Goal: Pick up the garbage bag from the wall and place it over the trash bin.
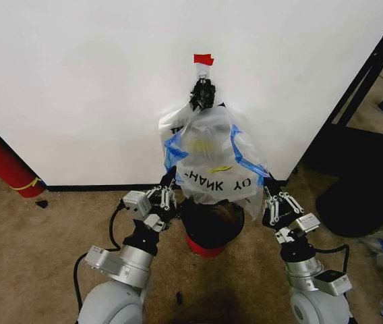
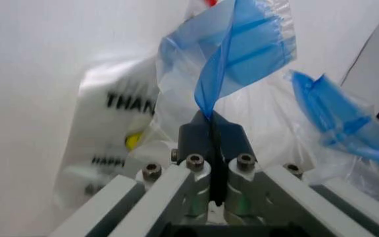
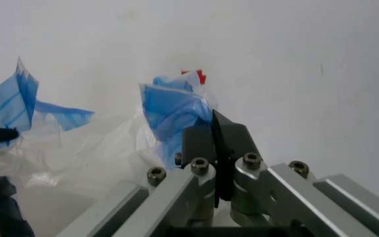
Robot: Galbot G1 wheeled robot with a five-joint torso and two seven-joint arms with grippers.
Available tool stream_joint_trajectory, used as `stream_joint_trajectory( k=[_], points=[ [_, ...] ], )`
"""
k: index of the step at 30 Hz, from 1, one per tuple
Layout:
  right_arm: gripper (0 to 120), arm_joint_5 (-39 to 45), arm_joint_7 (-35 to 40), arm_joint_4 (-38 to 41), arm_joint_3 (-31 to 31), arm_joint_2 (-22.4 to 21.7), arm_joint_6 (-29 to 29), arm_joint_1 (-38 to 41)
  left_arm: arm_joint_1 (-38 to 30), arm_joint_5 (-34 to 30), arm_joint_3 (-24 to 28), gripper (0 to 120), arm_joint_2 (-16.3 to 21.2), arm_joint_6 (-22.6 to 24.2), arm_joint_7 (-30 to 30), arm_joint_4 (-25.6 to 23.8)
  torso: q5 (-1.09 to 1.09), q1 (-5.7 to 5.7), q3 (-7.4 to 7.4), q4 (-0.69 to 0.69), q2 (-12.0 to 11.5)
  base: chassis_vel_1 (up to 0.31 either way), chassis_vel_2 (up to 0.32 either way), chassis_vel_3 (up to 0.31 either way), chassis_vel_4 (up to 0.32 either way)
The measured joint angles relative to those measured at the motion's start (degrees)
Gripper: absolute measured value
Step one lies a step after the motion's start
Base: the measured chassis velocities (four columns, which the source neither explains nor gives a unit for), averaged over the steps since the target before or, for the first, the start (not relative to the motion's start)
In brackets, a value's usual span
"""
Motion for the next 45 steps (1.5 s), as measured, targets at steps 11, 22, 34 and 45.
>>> stream_joint_trajectory(
  k=[11, 22, 34, 45],
  points=[
    [0, -1.73, -0.01, -5.48, -0.86, 1.66, 1.31, 1.27, -0.08, 1.96, 1.44, 0, -2.34, -0.95, -0.19, 7.04, 0.0, 0.01, 0.01, 0.0, 0.0, 0.0, 0.0, 0.0, 0.0],
    [0, -3.76, -1.57, -22.72, -2.61, 3.09, 5.0, 6.6, -0.81, 5.27, 2.2, 0, -3.43, -3.28, -0.03, 13.76, 0.01, 0.01, 0.01, 0.0, 0.0, 0.0, 0.0, 0.0, 0.0],
    [0, -4.38, -2.96, -25.49, -3.43, 2.6, 5.65, 5.43, -0.66, 6.25, 3.45, 0, -1.56, -3.95, -0.49, 15.74, 0.0, 0.01, 0.01, 0.0, 0.0, 0.0, 0.0, 0.0, 0.0],
    [0, 2.86, -6.74, -21.41, -1.07, -7.23, 5.25, -2.22, 4.92, 12.86, 4.15, 0, 5.09, -2.99, -4.97, 15.66, 0.01, 0.0, 0.0, 0.0, 0.01, 0.0, 0.0, 0.0, 0.0]
  ],
)
